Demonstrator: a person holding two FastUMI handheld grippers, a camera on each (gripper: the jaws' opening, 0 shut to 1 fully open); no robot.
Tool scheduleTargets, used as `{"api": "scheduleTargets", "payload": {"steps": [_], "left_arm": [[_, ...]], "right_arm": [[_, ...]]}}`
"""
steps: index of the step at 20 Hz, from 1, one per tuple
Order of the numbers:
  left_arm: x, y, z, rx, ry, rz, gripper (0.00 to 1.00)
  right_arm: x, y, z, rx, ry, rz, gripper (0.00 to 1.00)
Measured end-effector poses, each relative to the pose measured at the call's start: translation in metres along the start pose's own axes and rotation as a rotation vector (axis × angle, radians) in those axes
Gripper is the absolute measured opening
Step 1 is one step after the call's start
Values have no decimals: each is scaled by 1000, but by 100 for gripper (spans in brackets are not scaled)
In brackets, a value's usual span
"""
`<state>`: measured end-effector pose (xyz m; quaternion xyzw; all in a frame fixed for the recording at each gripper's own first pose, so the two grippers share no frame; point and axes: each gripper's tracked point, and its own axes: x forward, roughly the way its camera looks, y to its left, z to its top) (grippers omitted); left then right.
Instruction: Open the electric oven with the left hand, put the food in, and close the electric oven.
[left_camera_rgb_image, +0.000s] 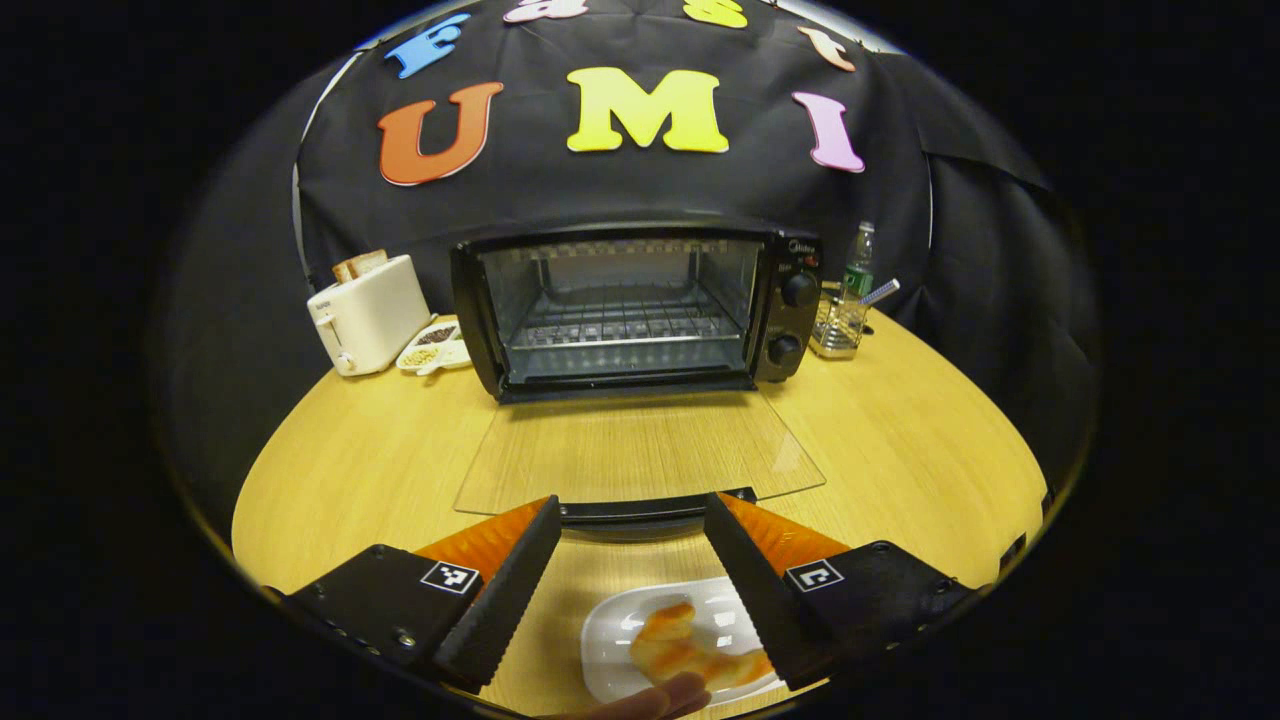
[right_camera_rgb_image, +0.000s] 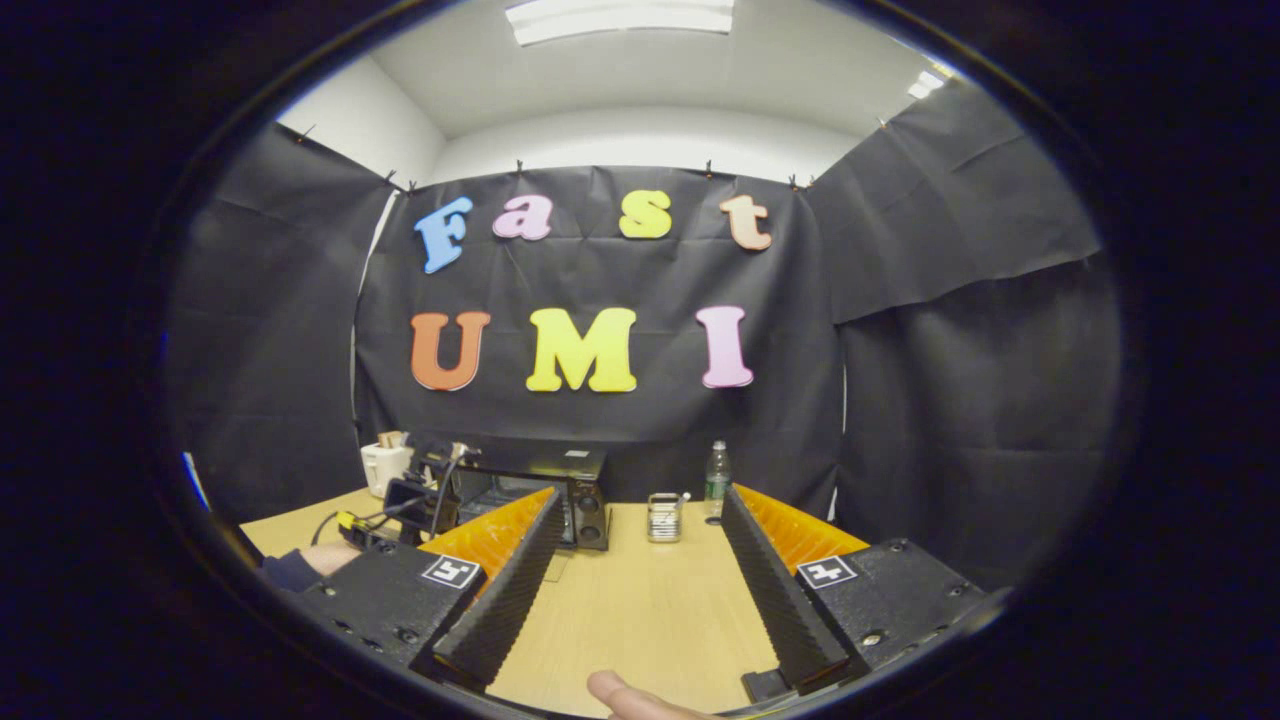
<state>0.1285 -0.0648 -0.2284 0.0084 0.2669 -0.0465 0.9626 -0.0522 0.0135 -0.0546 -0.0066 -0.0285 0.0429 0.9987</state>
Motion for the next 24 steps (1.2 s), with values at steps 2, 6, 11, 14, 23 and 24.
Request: {"api": "scheduleTargets", "payload": {"steps": [2, 6, 11, 14, 23, 24], "left_arm": [[-34, 9, 21, -7, -85, -5, 96], [-123, 30, 60, -3, -269, 6, 95], [-228, 56, 87, -55, -455, 20, 95], [-267, 65, 84, -36, -507, 19, 93], [-306, 112, 87, -76, -563, 150, 93], [-306, 115, 90, -84, -567, 153, 93]], "right_arm": [[12, 15, -18, -17, 43, 35, 98], [36, 53, -53, -39, 113, 117, 98], [65, 110, -112, -66, 228, 257, 100], [78, 153, -160, -131, 346, 422, 100], [84, 231, -253, -224, 593, 791, 100], [86, 235, -260, -220, 620, 806, 99]]}}
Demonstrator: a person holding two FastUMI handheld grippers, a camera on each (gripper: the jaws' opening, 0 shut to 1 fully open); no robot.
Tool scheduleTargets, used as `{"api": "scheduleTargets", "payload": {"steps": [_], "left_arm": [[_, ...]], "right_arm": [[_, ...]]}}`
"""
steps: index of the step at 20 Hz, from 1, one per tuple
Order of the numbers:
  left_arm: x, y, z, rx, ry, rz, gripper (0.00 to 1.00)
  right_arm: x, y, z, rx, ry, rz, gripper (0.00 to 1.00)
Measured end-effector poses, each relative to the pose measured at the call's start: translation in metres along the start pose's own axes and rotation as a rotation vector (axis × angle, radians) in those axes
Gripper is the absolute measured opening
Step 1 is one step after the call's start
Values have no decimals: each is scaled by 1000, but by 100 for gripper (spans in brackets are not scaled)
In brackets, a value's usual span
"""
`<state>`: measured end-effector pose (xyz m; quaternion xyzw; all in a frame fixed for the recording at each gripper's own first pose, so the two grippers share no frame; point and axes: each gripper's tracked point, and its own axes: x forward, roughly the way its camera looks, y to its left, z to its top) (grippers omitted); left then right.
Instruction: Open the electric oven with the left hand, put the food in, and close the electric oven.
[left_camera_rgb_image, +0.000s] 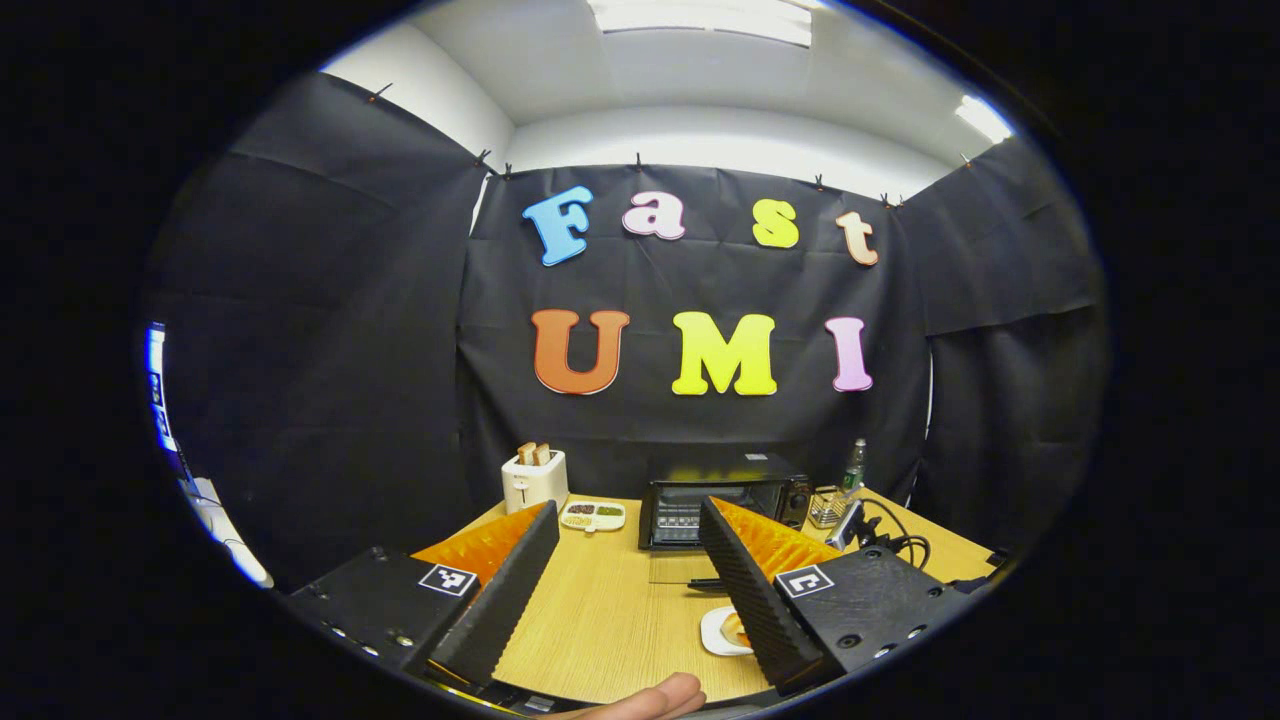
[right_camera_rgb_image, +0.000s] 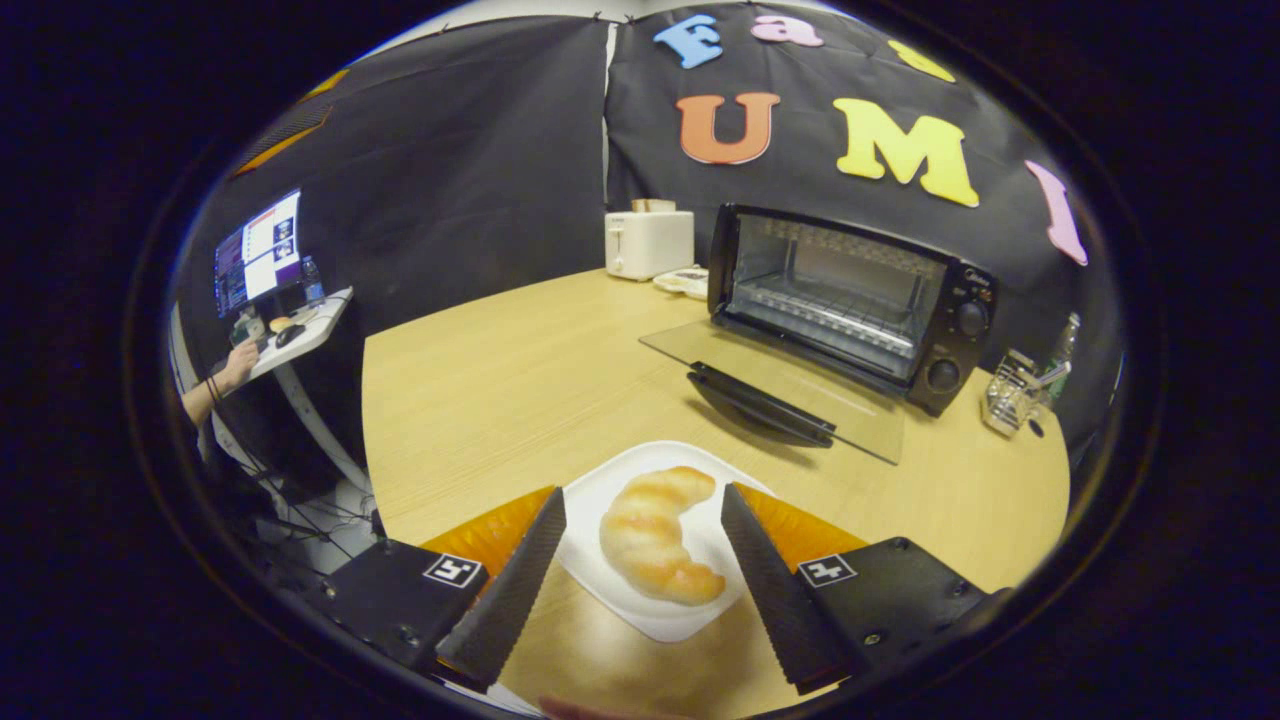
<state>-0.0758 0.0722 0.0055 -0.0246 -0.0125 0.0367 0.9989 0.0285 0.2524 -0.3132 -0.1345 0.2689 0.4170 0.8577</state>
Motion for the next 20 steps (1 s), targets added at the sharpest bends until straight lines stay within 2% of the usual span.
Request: {"api": "scheduleTargets", "payload": {"steps": [2, 3, 5, 8, 13, 16, 17, 19, 20], "left_arm": [[6, -1, 3, -3, -3, -6, 93], [9, 0, 2, 3, 0, -5, 93], [16, -6, -4, 14, 15, -21, 93], [28, -16, -12, 20, 21, -56, 93], [46, -21, -16, 11, -26, -93, 93], [54, -20, -27, -8, -8, -99, 93], [57, -14, -27, -13, -9, -79, 93], [61, 0, -24, -18, -23, -27, 93], [62, 2, -23, -23, -26, -25, 93]], "right_arm": [[15, -5, -4, 8, 53, 27, 97], [20, -10, -9, 10, 74, 22, 86], [24, -13, -24, 39, 127, 28, 77], [25, -11, -19, 72, 114, 54, 60], [1, -8, 30, 168, -11, 96, 60], [-4, -23, 74, 264, -109, 82, 60], [-4, -28, 88, 324, -138, 86, 59], [-2, -30, 117, 458, -183, 151, 60], [-1, -38, 129, 499, -208, 159, 58]]}}
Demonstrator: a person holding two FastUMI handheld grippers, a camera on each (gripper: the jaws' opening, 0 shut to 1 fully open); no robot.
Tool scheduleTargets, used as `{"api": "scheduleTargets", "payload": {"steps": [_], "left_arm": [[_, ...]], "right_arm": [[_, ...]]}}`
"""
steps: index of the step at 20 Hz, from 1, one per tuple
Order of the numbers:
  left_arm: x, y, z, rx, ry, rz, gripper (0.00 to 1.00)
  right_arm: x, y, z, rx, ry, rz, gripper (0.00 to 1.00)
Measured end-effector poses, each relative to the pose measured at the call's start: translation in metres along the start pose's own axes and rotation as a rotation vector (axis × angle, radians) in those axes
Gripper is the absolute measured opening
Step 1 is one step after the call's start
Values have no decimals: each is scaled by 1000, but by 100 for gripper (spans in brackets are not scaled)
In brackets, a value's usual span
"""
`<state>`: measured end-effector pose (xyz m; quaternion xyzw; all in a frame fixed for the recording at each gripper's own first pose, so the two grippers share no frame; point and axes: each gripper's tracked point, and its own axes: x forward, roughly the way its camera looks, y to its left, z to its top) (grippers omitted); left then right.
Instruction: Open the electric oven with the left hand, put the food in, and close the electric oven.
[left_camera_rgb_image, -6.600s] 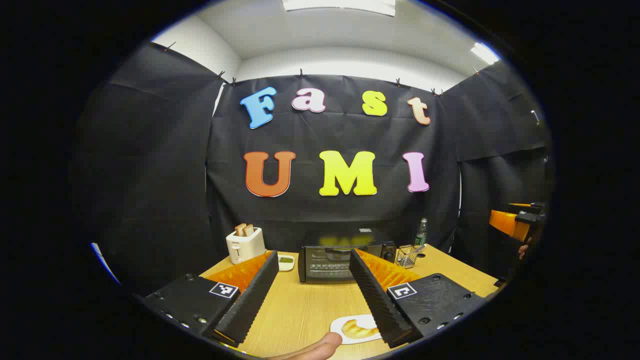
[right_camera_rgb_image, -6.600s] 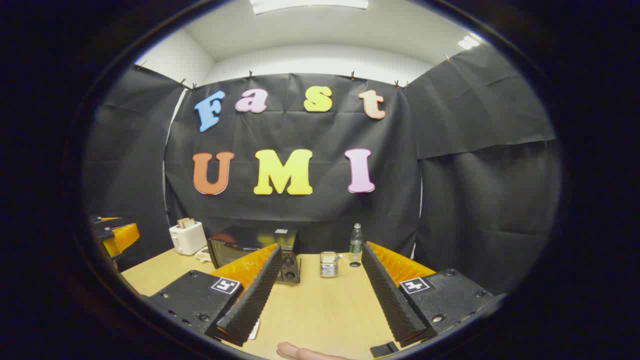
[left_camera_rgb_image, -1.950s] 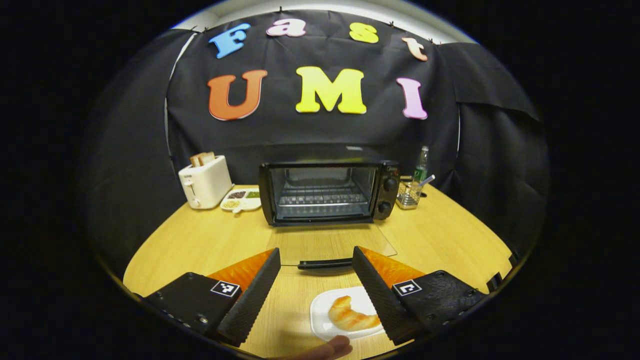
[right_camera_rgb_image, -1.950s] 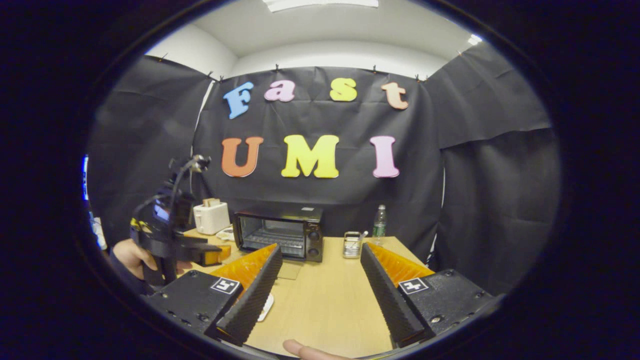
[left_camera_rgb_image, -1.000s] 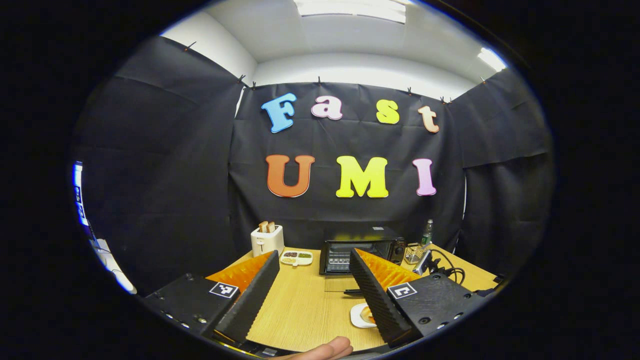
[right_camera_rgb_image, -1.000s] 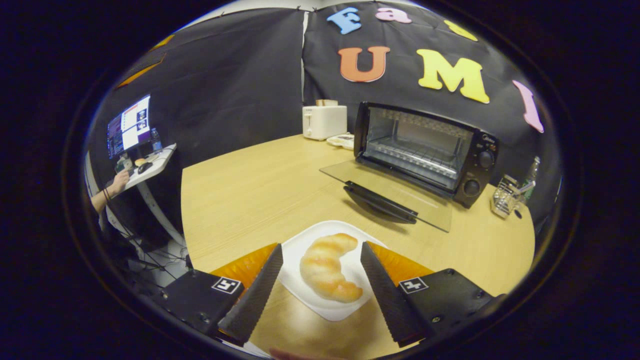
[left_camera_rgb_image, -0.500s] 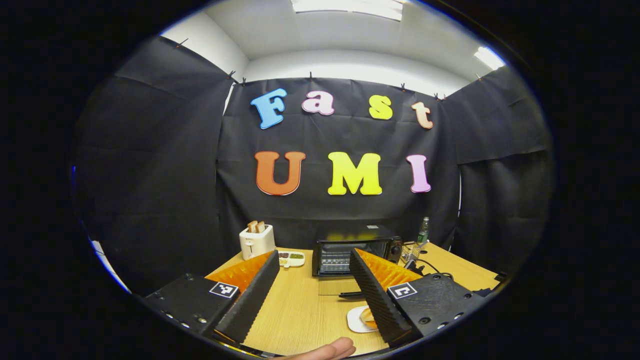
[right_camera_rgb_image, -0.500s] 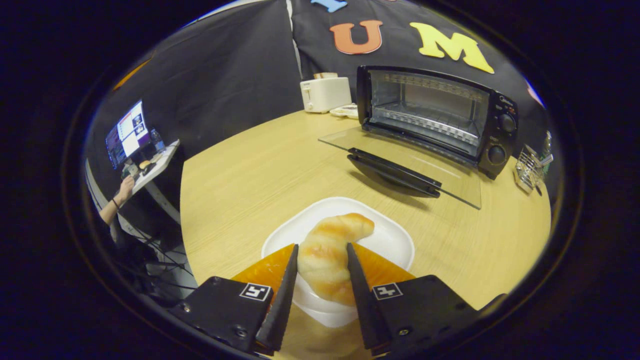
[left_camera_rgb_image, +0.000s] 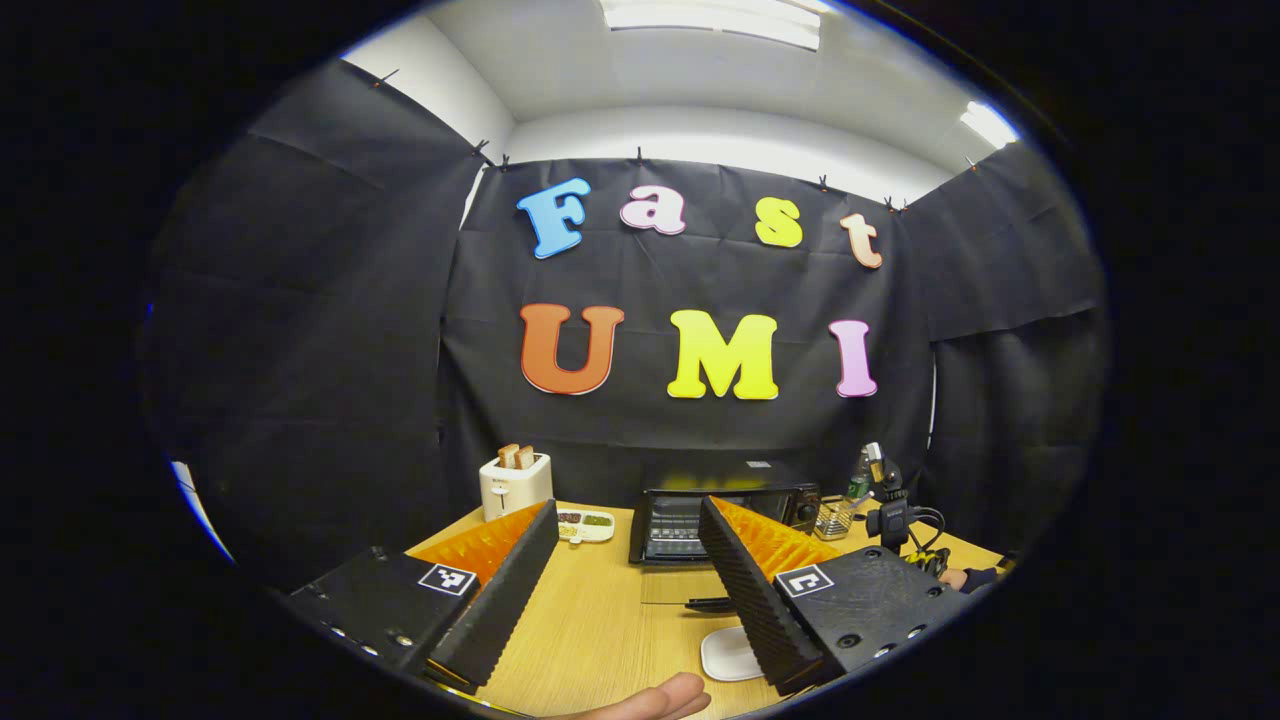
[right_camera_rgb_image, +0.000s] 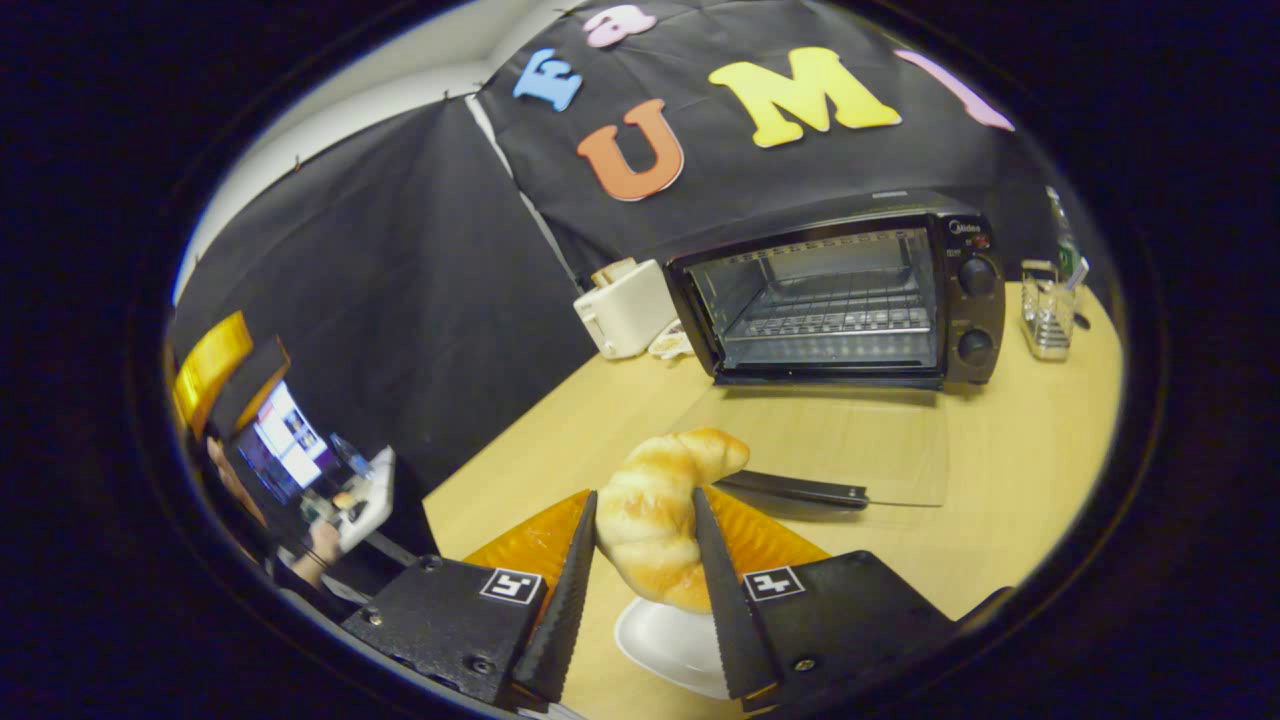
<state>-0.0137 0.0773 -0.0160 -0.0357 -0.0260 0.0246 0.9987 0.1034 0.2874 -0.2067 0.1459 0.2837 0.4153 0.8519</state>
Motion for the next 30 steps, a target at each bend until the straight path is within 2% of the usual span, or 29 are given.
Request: {"api": "scheduleTargets", "payload": {"steps": [3, 6, 11, 15, 22, 23, 26, 27, 30], "left_arm": [[-4, -2, -3, -33, 20, -36, 93], [-8, 5, -4, -46, 30, -39, 93], [-18, 6, -6, 17, 39, -50, 93], [-17, 10, -18, 35, 66, -33, 93], [-4, 18, -39, 128, 114, 2, 93], [-3, 16, -41, 134, 119, -3, 93], [0, 7, -45, 124, 126, -33, 95], [0, 5, -46, 120, 129, -42, 95], [1, 7, -50, 128, 139, -37, 96]], "right_arm": [[17, -29, 41, 43, -98, -62, 59], [41, -47, 70, 162, -183, -104, 58], [84, -100, 109, 285, -329, -227, 58], [113, -135, 142, 296, -447, -303, 58], [154, -195, 167, 257, -524, -453, 59], [158, -198, 171, 261, -542, -463, 58], [164, -203, 175, 248, -549, -510, 64], [163, -200, 173, 241, -548, -511, 61], [165, -192, 169, 234, -515, -504, 85]]}}
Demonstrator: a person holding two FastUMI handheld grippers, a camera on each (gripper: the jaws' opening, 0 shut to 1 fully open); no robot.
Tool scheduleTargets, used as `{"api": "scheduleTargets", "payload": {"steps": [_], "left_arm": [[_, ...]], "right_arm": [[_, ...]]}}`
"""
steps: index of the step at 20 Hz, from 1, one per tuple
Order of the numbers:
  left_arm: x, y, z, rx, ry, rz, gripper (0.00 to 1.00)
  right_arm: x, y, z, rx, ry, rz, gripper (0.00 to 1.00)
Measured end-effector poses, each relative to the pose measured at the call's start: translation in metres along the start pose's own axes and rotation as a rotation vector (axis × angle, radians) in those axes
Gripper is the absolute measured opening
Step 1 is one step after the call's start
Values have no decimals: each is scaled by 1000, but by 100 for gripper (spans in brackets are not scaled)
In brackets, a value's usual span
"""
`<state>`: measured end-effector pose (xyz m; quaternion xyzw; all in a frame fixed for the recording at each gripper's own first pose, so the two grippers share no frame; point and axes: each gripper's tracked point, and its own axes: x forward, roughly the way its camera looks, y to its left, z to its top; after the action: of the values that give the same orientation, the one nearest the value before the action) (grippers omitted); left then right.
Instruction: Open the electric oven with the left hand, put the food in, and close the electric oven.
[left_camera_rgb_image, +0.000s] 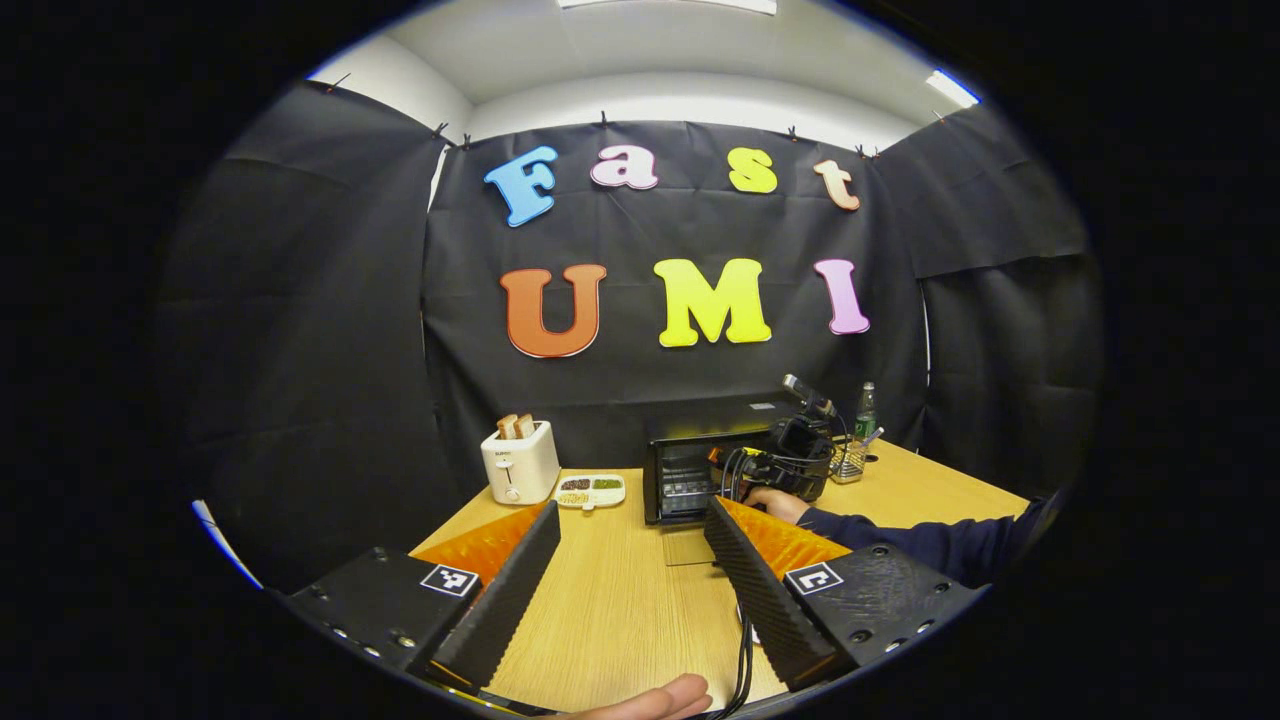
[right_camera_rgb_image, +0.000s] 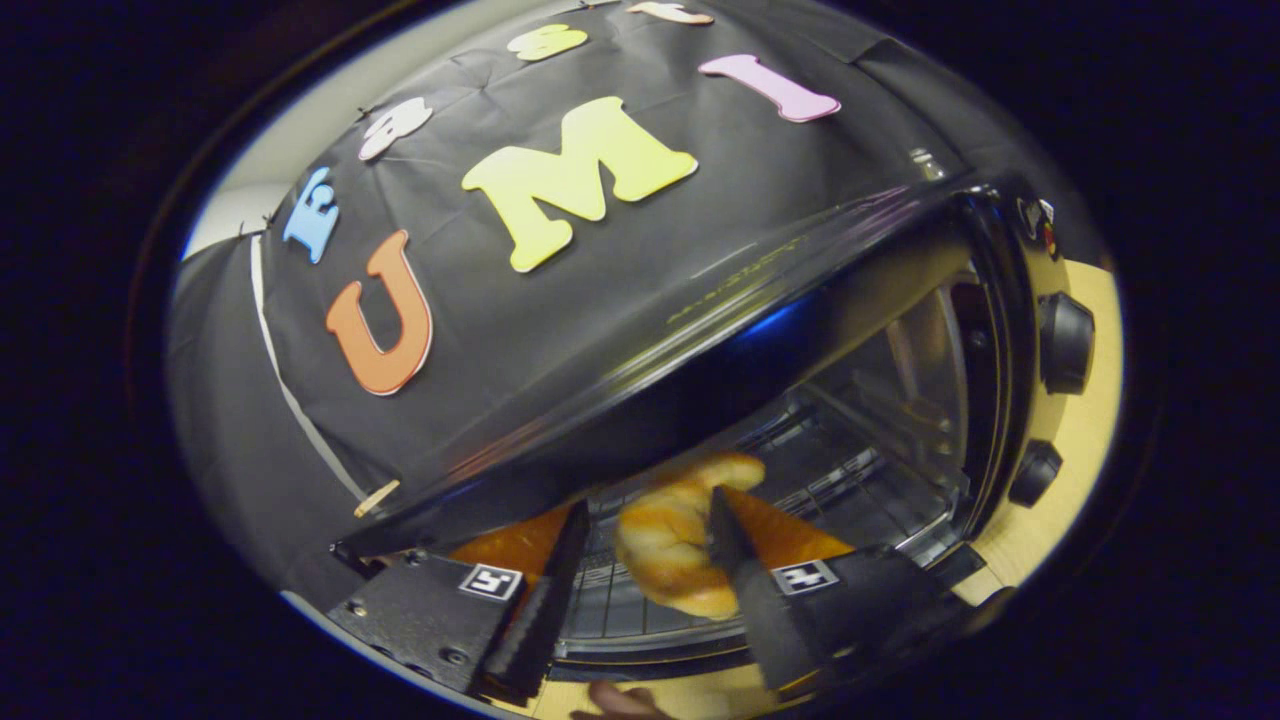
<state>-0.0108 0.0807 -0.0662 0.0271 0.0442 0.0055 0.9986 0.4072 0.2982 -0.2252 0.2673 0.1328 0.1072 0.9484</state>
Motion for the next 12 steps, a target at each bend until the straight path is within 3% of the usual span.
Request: {"api": "scheduleTargets", "payload": {"steps": [1, 3, 9, 10, 12], "left_arm": [[-1, 2, -1, -2, 4, 6, 96], [-2, -2, 0, -23, 1, -4, 96], [-2, -17, -1, -66, 9, -33, 96], [0, -20, -2, -66, 10, -36, 96], [4, -28, -2, -66, 9, -49, 96]], "right_arm": [[-7, -2, -2, -15, 6, -1, 93], [-24, -2, -2, -35, 13, 0, 96], [-124, 6, 30, -156, -16, 75, 99], [-144, 3, 38, -191, -21, 69, 95], [-187, -5, 61, -267, -63, 53, 100]]}}
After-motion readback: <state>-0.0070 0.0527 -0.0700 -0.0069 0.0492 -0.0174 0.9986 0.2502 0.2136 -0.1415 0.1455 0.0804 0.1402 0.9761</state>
